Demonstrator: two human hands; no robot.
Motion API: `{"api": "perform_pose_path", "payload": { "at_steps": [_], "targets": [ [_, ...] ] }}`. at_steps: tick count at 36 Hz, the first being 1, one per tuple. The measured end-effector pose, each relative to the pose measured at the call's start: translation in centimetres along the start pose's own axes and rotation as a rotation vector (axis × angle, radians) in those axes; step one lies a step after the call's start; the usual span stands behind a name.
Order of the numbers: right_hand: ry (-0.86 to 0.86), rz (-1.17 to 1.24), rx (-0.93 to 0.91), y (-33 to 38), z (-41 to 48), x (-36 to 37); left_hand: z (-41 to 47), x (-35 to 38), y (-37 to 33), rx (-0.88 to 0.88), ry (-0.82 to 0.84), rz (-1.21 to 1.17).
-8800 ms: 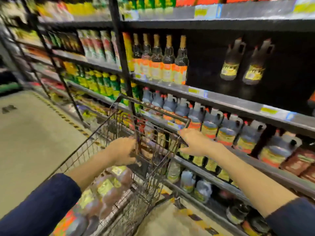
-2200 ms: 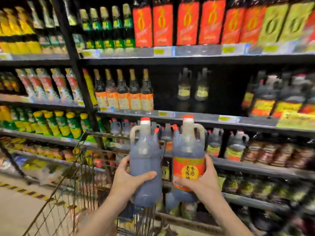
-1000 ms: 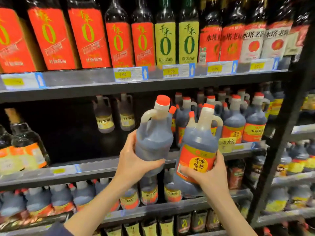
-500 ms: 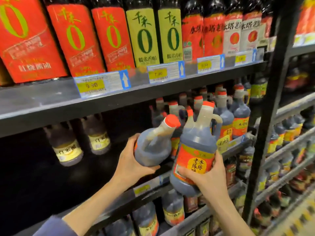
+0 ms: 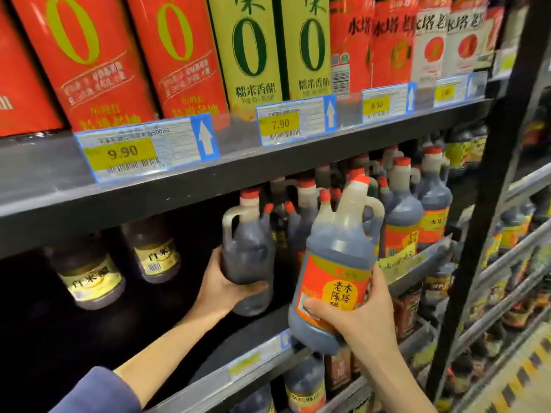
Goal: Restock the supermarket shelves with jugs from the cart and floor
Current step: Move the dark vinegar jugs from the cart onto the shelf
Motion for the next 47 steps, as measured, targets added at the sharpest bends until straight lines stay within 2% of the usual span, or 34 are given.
{"api": "perform_pose_path", "payload": {
  "at_steps": [7,16,21,24,26,30,33,36,43,47],
  "targets": [
    [0.006,-0.015,-0.044,1.1,0.8,0.5,1.8,-0.8,1.4,0.016,-0.034,-0.09],
    [0.038,-0.025,-0.069,1.1,1.5,1.5,3.0,-1.3,2.0,-0.1,0.122,-0.016],
    [0.042,-0.055,-0.096,1.0,1.7,1.7,5.4,-4.0,-2.3,-0.044,0.013,-0.087],
    [0.046,-0.072,-0.114,1.1,1.8,2.0,7.3,-5.5,-3.6,-0.077,-0.014,-0.244],
    [0.048,-0.074,-0.119,1.2,1.8,2.1,8.0,-5.5,-4.1,-0.115,0.039,-0.27],
    [0.051,-0.073,-0.127,1.3,1.7,2.3,7.5,-3.5,-4.0,-0.227,0.288,-0.303],
    [0.054,-0.067,-0.107,1.0,1.9,2.2,6.3,-3.6,-1.5,-0.377,0.38,-0.184],
    [0.055,-0.065,-0.09,0.7,2.0,2.1,5.5,-3.0,-0.5,-0.34,0.536,0.004],
    [0.069,-0.071,-0.077,0.8,1.9,2.2,6.2,-2.3,-0.2,-0.268,0.481,0.093],
    [0.079,-0.082,-0.087,0.8,1.9,2.2,6.2,-2.3,-0.2,-0.204,0.39,0.132]
  ]
}}
Point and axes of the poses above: each hand's wrist, its own z-axis towards the middle knuckle, its own x-axis out of the palm, y = z × x, the point moved 8 cm from there along z, towards the middle knuckle, and after that the axes turned 8 degrees about -z, right-handed, at the moved point
